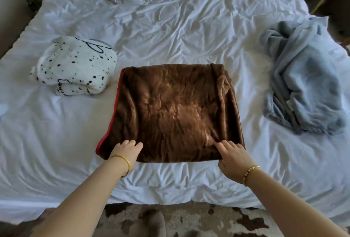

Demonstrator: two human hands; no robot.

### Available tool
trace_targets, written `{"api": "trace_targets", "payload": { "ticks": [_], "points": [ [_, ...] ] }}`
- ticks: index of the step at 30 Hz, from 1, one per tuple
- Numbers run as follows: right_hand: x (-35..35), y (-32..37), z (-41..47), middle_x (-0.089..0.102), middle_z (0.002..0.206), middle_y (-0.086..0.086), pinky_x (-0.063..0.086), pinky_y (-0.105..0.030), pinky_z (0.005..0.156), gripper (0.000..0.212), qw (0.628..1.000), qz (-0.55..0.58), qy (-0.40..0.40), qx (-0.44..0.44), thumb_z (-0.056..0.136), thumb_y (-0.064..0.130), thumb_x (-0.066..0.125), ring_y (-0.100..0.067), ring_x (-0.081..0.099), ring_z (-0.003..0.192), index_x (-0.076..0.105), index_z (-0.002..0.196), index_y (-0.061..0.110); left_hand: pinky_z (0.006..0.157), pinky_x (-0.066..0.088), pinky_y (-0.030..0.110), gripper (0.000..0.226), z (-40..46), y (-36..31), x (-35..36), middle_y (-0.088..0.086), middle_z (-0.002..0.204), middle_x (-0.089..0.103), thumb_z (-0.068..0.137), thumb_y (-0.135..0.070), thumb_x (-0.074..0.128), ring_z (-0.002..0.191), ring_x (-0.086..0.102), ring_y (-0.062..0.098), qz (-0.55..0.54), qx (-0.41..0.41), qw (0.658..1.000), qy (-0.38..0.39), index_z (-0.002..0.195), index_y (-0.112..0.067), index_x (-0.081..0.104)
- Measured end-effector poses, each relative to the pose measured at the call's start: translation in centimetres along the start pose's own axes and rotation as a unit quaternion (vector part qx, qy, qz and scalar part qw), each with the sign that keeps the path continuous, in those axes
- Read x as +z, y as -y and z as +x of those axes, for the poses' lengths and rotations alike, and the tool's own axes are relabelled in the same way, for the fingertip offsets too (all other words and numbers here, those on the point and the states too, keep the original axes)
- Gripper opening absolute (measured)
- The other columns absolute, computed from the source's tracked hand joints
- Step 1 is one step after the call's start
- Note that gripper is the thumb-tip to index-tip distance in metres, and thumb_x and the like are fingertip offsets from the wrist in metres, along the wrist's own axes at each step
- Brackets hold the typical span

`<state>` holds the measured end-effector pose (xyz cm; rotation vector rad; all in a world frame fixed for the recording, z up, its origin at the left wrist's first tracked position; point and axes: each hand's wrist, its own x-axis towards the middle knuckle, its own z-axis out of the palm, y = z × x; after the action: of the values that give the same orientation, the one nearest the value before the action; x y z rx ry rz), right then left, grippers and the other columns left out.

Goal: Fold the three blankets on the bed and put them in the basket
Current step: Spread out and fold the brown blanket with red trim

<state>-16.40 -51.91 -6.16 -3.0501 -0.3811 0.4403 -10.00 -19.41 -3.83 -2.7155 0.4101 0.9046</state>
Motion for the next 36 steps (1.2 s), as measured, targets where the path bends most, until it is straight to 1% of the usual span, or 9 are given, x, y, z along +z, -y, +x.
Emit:
{"api": "trace_targets", "payload": {
  "ticks": [2, 4, 7, 10, 14, 18, 23, 30, 36],
  "points": [
    [-0.5, 0.0, 0.2, 0.056, 0.103, 0.005, 0.040, -0.030, 0.085, 0.040, 0.997, 0.041, -0.055, 0.027, 0.081, 0.030, 0.037, -0.018, 0.053, 0.096, 0.052, 0.116, 0.019, 0.074, 0.042, 0.032, 0.020, 0.8, -0.5, -1.6, 0.005, 0.110, 0.053, 0.087, -0.008, 0.040, 0.092, 0.049, 0.022, -0.106, -0.035, 0.994, 0.008, 0.100, -0.020, 0.049],
    [-1.4, 0.4, 1.4, 0.059, 0.094, 0.002, 0.045, -0.035, 0.080, 0.037, 0.981, 0.089, -0.165, 0.058, 0.082, 0.030, 0.033, -0.023, 0.057, 0.087, 0.059, 0.104, 0.015, 0.068, 0.043, 0.034, 0.014, 2.4, -1.0, -3.5, 0.006, 0.101, 0.055, 0.091, -0.014, 0.036, 0.087, 0.050, 0.023, -0.181, -0.058, 0.976, -0.108, 0.089, -0.017, 0.049],
    [-2.7, 2.2, 5.2, 0.062, 0.113, -0.004, 0.046, -0.040, 0.087, 0.041, 0.965, 0.108, -0.223, 0.090, 0.088, 0.029, 0.033, -0.028, 0.057, 0.106, 0.059, 0.115, 0.015, 0.087, 0.043, 0.038, 0.029, 5.7, -3.4, -5.6, 0.007, 0.120, 0.055, 0.093, -0.025, 0.039, 0.114, 0.047, 0.027, -0.235, -0.015, 0.933, -0.274, 0.116, -0.016, 0.054],
    [-1.3, 3.6, 9.4, 0.032, 0.150, 0.001, 0.021, -0.041, 0.113, 0.048, 0.987, 0.113, -0.078, 0.079, 0.096, 0.031, 0.030, -0.021, 0.023, 0.141, 0.034, 0.143, 0.023, 0.113, 0.021, 0.043, 0.052, 8.6, -6.6, -5.2, 0.004, 0.153, 0.025, 0.096, -0.044, 0.032, 0.141, 0.020, 0.026, -0.196, 0.056, 0.959, -0.198, 0.145, -0.028, 0.027],
    [0.6, 0.8, 11.5, 0.013, 0.156, 0.007, 0.000, -0.040, 0.117, 0.054, 0.966, 0.109, 0.010, 0.235, 0.098, 0.046, 0.014, -0.014, 0.004, 0.145, 0.018, 0.148, 0.025, 0.115, 0.011, 0.044, 0.057, 10.7, -7.1, -1.4, -0.001, 0.158, 0.000, 0.095, -0.055, 0.020, 0.145, 0.003, 0.026, -0.172, 0.013, 0.981, -0.086, 0.147, -0.040, 0.001],
    [-1.2, -1.5, 13.1, 0.055, 0.122, -0.002, 0.037, -0.037, 0.098, 0.034, 0.950, 0.118, -0.122, 0.262, 0.098, 0.028, 0.032, -0.025, 0.049, 0.116, 0.057, 0.117, 0.017, 0.105, 0.030, 0.039, 0.048, 12.2, -6.7, -2.6, 0.004, 0.149, 0.031, 0.096, -0.050, 0.023, 0.133, 0.035, 0.027, -0.117, 0.029, 0.989, -0.089, 0.143, -0.038, 0.024],
    [-5.2, -5.1, 18.0, 0.055, 0.114, -0.015, 0.039, -0.040, 0.091, 0.030, 0.854, 0.240, -0.261, 0.382, 0.089, 0.001, 0.042, -0.034, 0.049, 0.105, 0.054, 0.116, 0.003, 0.088, 0.042, 0.029, 0.026, 17.0, -6.3, -9.2, -0.002, 0.117, 0.057, 0.097, -0.029, 0.037, 0.107, 0.052, 0.018, -0.141, 0.048, 0.968, -0.205, 0.118, -0.024, 0.052],
    [-6.9, -12.7, 22.4, 0.060, 0.118, -0.012, 0.044, -0.034, 0.088, 0.029, 0.870, 0.363, -0.018, 0.333, 0.096, 0.017, 0.041, -0.031, 0.055, 0.107, 0.060, 0.117, 0.011, 0.096, 0.043, 0.033, 0.041, 23.7, -11.0, -16.9, 0.002, 0.133, 0.046, 0.097, -0.023, 0.039, 0.120, 0.043, 0.021, -0.187, 0.121, 0.947, -0.232, 0.138, -0.026, 0.040],
    [-6.7, -14.2, 26.2, 0.063, 0.110, -0.007, 0.042, -0.029, 0.073, 0.025, 0.908, 0.344, -0.003, 0.237, 0.090, 0.029, 0.048, -0.029, 0.058, 0.100, 0.058, 0.108, 0.015, 0.086, 0.045, 0.034, 0.055, 26.5, -13.6, -17.8, 0.009, 0.133, 0.039, 0.097, -0.029, 0.041, 0.113, 0.045, 0.024, -0.158, 0.077, 0.968, -0.177, 0.146, -0.032, 0.019]
  ]
}}
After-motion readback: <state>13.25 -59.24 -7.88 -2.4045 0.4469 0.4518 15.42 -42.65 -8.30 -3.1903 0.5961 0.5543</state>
